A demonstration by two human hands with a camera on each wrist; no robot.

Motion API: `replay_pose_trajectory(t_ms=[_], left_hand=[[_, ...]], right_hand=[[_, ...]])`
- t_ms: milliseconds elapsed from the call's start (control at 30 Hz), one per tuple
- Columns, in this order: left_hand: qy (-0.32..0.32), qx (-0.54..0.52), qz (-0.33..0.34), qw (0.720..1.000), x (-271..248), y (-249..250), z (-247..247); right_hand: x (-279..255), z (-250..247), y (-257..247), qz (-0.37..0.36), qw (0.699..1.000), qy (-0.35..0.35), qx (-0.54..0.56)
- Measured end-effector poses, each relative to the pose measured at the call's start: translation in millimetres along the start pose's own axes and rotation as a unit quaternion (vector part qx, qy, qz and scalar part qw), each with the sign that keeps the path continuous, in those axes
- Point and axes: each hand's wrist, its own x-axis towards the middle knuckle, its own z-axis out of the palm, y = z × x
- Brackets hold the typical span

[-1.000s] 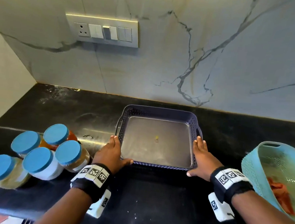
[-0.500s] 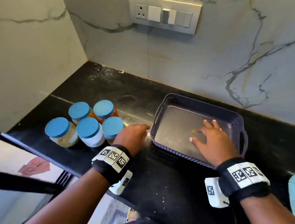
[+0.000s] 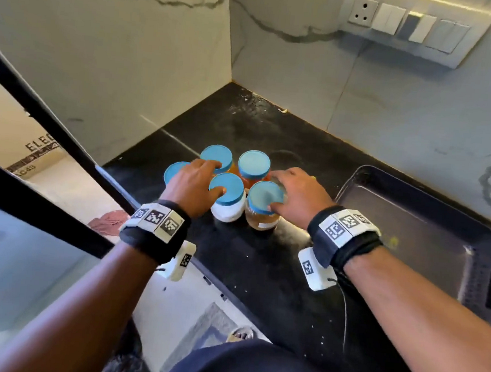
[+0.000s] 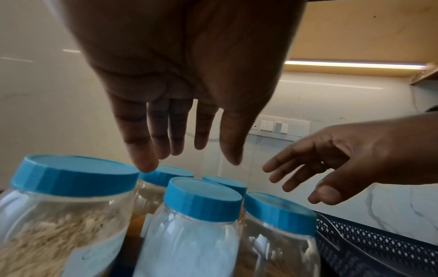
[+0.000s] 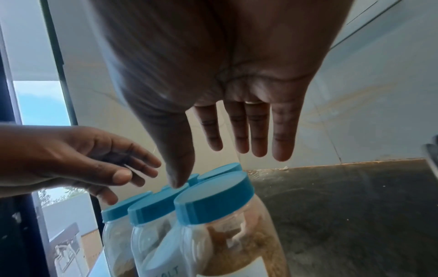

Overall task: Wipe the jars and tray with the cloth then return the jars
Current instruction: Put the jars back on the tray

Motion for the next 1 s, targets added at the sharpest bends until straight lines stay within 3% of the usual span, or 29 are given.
replay_pose_trajectory(t_ms=[200, 367, 500, 633, 767, 1000], left_hand=[[0.015, 0.024, 0.031, 0.999, 10.4, -11.9, 11.2], [-0.03, 0.122, -0.036, 0.991, 18.3, -36.5, 0.3], [-0.096, 0.117, -0.069, 0.986, 27.5, -61.3, -1.9], [-0.062, 0.106, -0.071, 0.99, 33.6, -69.8, -0.1], [-0.078, 0.078, -0.086, 0.99, 33.7, -79.1, -6.4], [-0.087, 0.084, -0.029, 0.992, 29.3, -69.2, -62.9]], right_hand=[[11.9, 15.8, -12.7, -0.018, 0.998, -0.04, -0.033], [13.8, 26.6, -16.0, -0.009, 0.997, -0.026, -0.073], [14.8, 33.2, -16.7, -0.001, 0.997, -0.02, -0.071], [15.0, 36.7, -14.2, 0.012, 1.0, 0.0, -0.027], [11.9, 32.3, -7.3, 0.03, 0.999, 0.012, 0.008], [0.6, -9.1, 20.1, 0.057, 0.994, 0.07, 0.067]])
